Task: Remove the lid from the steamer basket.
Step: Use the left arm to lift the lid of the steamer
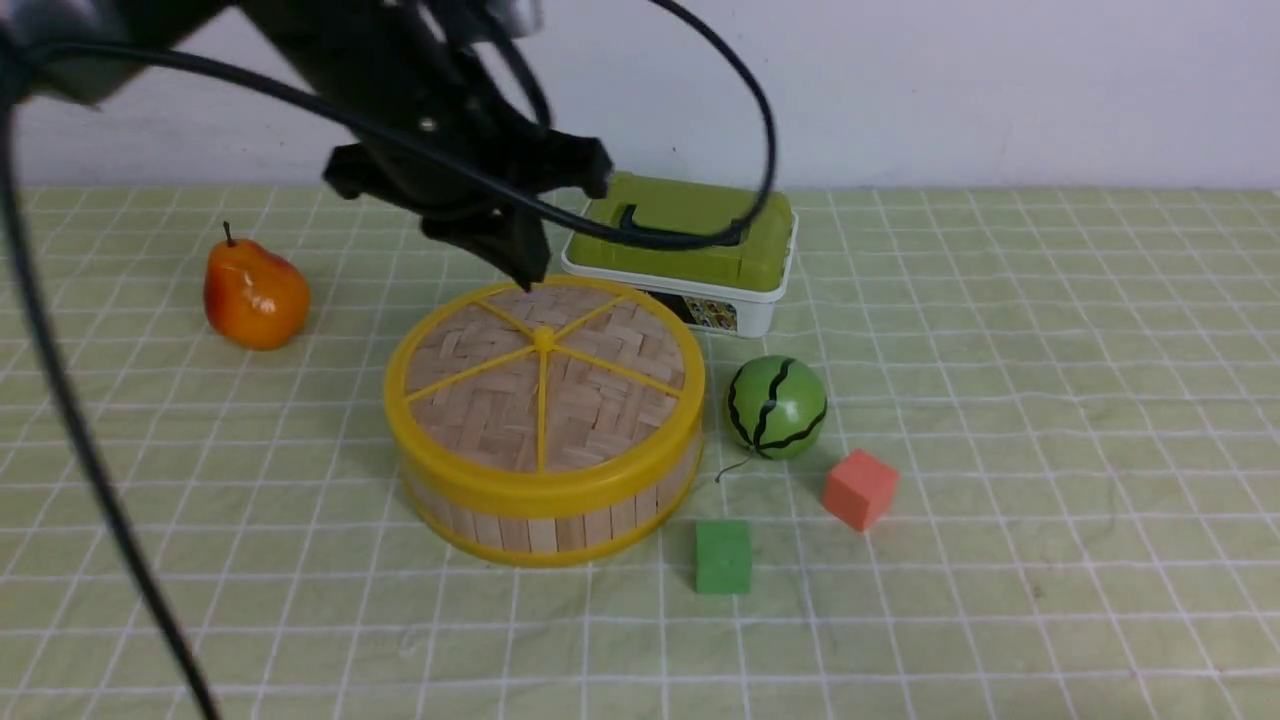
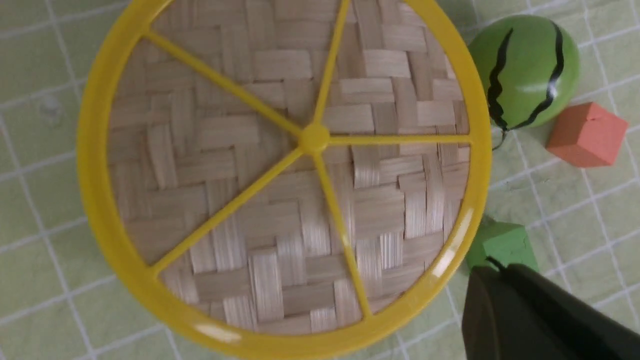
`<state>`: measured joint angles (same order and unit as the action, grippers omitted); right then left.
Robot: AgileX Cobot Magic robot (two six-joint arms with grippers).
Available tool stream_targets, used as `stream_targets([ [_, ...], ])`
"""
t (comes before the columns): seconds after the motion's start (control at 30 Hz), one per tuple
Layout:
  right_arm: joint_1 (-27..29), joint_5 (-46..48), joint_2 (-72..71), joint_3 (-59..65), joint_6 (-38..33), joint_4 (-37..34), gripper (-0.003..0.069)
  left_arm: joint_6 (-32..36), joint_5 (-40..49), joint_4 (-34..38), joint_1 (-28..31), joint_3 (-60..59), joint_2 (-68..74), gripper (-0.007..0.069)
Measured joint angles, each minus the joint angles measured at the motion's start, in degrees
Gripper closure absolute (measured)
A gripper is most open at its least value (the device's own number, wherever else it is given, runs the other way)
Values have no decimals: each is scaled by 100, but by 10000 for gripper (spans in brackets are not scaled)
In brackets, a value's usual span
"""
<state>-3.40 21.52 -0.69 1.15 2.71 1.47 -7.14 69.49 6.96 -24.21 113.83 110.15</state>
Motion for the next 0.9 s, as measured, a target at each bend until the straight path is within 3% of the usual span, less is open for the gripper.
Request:
stream_targets([
  [0.17,0,0,0,0,0,0,416,-144,157,-789,-442,1012,910,570],
  [0.2,0,0,0,0,0,0,416,-284,163,-1077,-559,1291,1249,507],
  [0.43,0,0,0,0,0,0,416,-956,175,-1953,-656,1553,1670,294],
  [0.5,0,0,0,0,0,0,416,-1127,175,-2194,-656,1564,1676,266],
  [0.9,0,0,0,0,0,0,416,-1495,169,-2467,-656,1252,1676,258],
])
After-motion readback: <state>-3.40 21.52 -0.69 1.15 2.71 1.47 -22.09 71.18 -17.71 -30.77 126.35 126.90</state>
